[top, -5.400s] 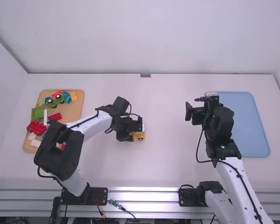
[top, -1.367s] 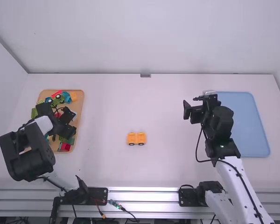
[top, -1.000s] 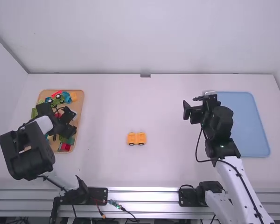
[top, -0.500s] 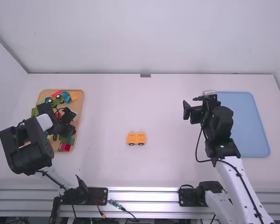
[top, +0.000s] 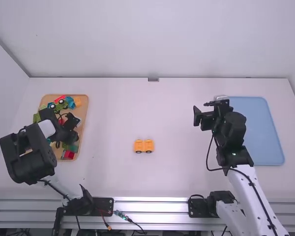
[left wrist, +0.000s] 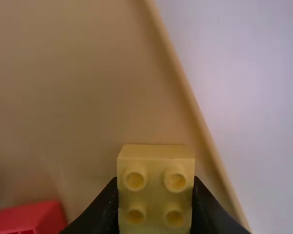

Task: Assemble lego blocks to make yellow taxi

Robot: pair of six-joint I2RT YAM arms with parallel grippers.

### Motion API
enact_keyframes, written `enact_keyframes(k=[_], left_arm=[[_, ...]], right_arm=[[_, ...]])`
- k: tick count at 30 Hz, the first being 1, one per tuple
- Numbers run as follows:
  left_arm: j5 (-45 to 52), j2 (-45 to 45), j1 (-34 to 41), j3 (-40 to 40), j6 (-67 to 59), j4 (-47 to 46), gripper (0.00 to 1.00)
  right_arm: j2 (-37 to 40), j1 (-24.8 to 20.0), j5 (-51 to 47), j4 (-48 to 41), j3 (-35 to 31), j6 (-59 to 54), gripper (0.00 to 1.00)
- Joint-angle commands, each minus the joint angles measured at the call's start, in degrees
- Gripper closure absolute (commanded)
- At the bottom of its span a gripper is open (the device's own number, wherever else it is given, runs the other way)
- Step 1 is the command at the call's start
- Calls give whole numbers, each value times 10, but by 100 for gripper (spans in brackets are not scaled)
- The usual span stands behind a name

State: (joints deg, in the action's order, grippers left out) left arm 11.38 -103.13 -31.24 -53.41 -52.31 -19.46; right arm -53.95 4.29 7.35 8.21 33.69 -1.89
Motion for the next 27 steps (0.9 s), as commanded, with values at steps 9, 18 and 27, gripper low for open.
enact_keyframes(k=[9,18,27], left_arm=[[75,-10,10,-89,72,-65,84],[73,-8,106,-165,33,-197,89],[-7,30,285,-84,-2,-121,89]], right_arm=[[-3,-1,3,-1,12,0,1],[-3,-2,3,-1,12,0,1],[-3,-2,1,-8,12,0,1]])
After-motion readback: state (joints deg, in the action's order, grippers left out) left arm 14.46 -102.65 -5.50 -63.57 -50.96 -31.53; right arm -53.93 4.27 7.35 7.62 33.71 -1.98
